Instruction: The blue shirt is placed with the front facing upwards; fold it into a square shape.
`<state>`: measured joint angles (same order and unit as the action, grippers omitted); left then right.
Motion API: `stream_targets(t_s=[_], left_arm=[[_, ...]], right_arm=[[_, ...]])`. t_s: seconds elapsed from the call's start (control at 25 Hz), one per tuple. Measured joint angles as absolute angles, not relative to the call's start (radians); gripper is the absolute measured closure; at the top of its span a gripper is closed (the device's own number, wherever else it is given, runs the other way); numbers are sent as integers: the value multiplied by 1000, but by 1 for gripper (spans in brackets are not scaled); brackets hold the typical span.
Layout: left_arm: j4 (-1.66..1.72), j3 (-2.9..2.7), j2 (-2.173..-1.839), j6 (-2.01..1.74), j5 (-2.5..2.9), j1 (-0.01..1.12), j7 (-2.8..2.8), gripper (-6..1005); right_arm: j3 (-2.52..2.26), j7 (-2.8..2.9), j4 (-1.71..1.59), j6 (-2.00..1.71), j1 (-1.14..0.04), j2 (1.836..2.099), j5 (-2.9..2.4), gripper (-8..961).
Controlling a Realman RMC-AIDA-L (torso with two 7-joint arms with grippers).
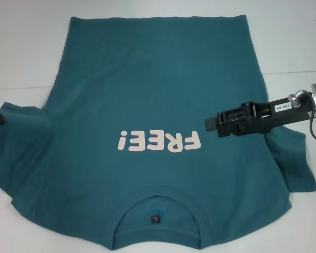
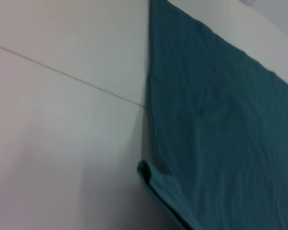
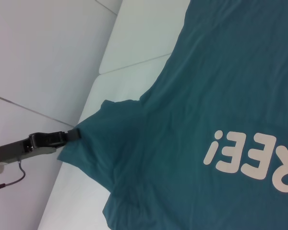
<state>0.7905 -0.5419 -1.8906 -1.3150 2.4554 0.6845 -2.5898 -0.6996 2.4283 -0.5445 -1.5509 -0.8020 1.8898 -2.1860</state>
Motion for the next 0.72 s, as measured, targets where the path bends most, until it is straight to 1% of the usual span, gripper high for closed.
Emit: stream_targets(t_s=[0.44,0.72], left_arm=[[901,-683,-1918,-1382,2477,717,-2708,990],[909,-684,-1976,-1394,2477,744,-2721,971]], right_arm=[[-700,2429,-545,-1550,-806,1890,-2186,321],[-700,2434,-545,-1546,-808,1891,-2186,321]])
